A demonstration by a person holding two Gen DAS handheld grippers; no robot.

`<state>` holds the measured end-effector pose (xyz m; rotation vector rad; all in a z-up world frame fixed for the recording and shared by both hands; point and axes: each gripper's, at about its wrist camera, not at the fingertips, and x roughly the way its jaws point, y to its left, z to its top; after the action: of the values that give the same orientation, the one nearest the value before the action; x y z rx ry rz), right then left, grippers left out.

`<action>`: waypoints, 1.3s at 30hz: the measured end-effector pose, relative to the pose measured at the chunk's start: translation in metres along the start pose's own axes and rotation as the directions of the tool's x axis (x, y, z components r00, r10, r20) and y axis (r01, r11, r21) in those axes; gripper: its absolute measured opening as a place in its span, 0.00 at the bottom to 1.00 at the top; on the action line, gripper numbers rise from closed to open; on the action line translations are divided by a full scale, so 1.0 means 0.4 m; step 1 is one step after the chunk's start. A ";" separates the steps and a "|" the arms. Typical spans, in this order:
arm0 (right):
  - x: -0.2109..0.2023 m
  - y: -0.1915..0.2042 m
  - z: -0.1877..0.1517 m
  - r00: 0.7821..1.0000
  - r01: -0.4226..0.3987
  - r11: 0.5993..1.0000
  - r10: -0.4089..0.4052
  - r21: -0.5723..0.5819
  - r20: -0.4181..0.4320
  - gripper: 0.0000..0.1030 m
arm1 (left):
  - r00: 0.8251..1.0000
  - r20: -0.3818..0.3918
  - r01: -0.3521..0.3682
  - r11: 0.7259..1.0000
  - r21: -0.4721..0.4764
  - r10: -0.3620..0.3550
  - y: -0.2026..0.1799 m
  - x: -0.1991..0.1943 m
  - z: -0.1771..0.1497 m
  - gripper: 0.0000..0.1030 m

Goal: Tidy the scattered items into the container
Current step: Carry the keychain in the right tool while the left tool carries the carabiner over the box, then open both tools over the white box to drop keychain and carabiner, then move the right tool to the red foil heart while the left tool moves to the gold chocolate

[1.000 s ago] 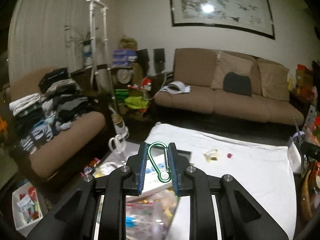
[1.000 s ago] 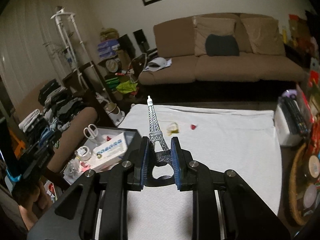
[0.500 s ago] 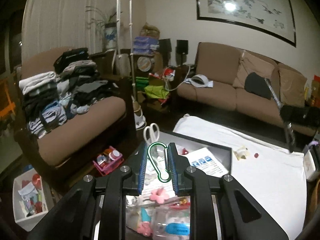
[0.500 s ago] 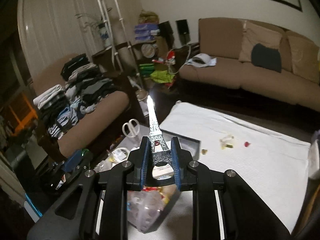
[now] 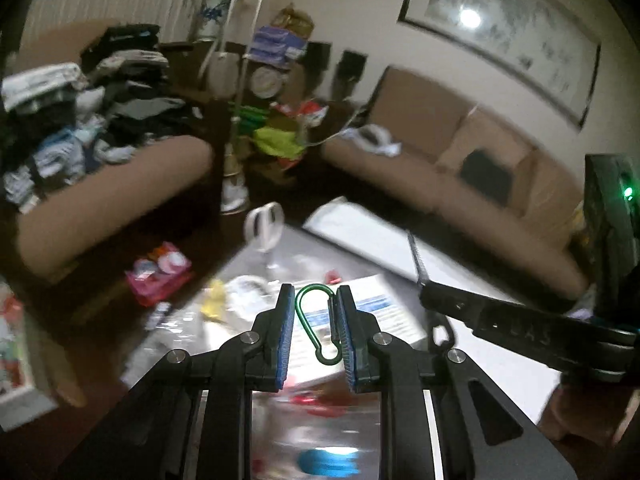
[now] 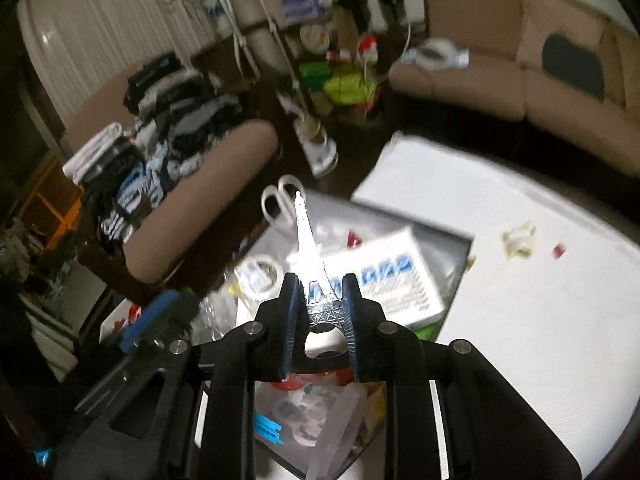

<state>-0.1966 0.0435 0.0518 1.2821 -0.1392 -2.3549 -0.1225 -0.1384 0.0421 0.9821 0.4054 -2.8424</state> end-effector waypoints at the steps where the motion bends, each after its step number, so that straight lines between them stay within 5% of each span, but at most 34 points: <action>1: 0.027 -0.008 -0.005 1.000 -0.001 1.000 0.001 0.002 -0.026 0.20 | 1.000 -0.016 -0.023 1.000 0.007 0.023 0.001 0.015 -0.004 0.20; 4: 0.077 -0.031 -0.023 0.996 0.008 1.000 -0.007 0.005 -0.086 0.20 | 0.994 -0.077 -0.077 0.997 0.022 0.079 0.008 0.068 -0.012 0.20; 8: 0.109 -0.033 -0.050 0.992 -0.017 1.000 0.018 0.005 -0.125 0.20 | 0.991 -0.126 -0.043 0.999 -0.013 0.041 0.013 0.097 -0.018 0.20; 19: 0.122 -0.048 -0.072 0.985 -0.074 0.997 0.076 0.015 -0.153 0.21 | 0.987 -0.128 -0.095 0.994 0.051 0.101 -0.043 0.095 -0.036 0.21; 21: 0.118 -0.052 -0.071 0.985 -0.073 0.997 0.075 0.019 -0.153 0.30 | 0.986 -0.129 -0.099 0.995 0.025 0.102 -0.040 0.089 -0.034 0.24; 22: 0.114 -0.056 -0.070 0.986 -0.067 0.998 0.069 0.022 -0.151 0.38 | 0.985 -0.128 -0.119 0.993 0.006 0.119 -0.036 0.085 -0.033 0.42; 23: 0.108 -0.064 -0.069 0.988 -0.050 0.998 0.053 0.026 -0.143 0.47 | 0.981 -0.126 -0.151 0.988 -0.018 0.147 -0.029 0.081 -0.031 0.70; 25: 0.080 -0.104 -0.067 0.994 -0.034 0.998 0.040 0.061 -0.105 0.56 | 0.981 -0.100 -0.172 0.983 -0.063 0.165 -0.018 0.064 -0.026 0.89; 29: 0.022 -0.218 -0.068 0.996 -0.079 0.979 0.086 0.187 -0.032 0.60 | 0.996 -0.075 -0.048 0.991 -0.125 0.039 -0.025 0.039 -0.019 0.90; 32: -0.013 -0.312 -0.076 0.998 -0.058 0.964 0.060 0.261 0.001 0.60 | 0.998 -0.062 -0.017 0.991 -0.130 0.009 -0.054 0.034 -0.020 0.90; 39: -0.052 -0.551 -0.103 0.999 -0.026 0.909 0.014 0.416 0.032 0.60 | 0.998 -0.032 0.048 0.999 0.005 -0.048 -0.222 0.024 -0.034 0.90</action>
<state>-0.2281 0.2544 -0.0210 1.4234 -0.6950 -2.4065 -0.1385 -0.0496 0.0452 1.0336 0.4293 -2.8753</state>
